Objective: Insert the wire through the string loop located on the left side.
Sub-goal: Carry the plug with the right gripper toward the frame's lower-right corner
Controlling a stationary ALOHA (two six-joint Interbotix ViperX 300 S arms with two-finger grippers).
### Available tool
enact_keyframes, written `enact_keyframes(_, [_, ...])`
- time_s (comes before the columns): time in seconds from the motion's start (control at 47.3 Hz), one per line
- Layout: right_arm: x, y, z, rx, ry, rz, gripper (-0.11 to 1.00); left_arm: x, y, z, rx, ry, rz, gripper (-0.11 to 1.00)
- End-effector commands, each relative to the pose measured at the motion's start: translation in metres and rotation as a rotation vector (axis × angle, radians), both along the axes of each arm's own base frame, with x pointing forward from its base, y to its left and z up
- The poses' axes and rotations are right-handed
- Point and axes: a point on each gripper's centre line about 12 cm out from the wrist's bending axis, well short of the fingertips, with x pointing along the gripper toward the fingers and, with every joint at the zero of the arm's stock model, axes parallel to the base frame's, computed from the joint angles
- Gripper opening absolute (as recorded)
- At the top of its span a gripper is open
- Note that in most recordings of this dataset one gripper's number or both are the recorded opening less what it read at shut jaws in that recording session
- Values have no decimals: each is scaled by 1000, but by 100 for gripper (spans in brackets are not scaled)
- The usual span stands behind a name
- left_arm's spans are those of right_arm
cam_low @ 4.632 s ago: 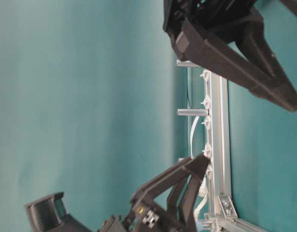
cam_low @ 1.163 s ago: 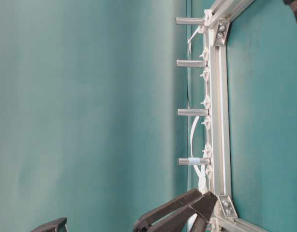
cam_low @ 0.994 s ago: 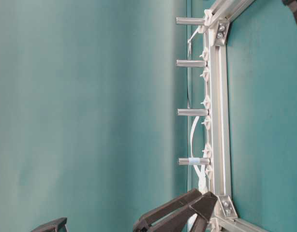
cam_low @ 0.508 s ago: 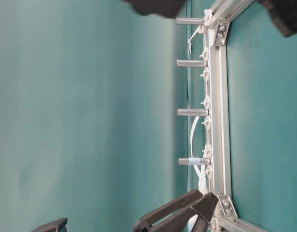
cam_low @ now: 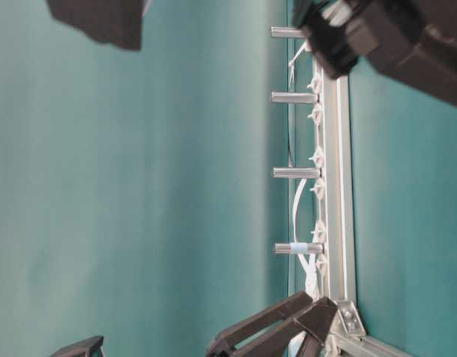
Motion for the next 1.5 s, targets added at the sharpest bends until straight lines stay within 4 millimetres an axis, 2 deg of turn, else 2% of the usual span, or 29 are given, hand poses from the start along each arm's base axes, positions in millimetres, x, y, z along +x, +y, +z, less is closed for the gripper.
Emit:
enact_keyframes(0.0, [5, -1, 24, 15, -44, 11, 7, 3, -3, 9, 6, -32, -11, 90])
enact_keyframes(0.233, [4, -3, 29, 17, -28, 29, 7, 3, -6, 9, 5, -32, -22, 90])
enact_keyframes(0.973, [2, -1, 26, 17, -3, 50, 7, 1, -15, 6, 2, -21, -48, 90])
enact_keyframes(1.163, [3, -9, 25, 3, 10, 58, 7, 1, -17, 6, -2, -22, -51, 90])
enact_keyframes(1.481, [8, -34, 30, -40, 21, 65, 7, 1, -20, 6, -7, -22, -55, 90])
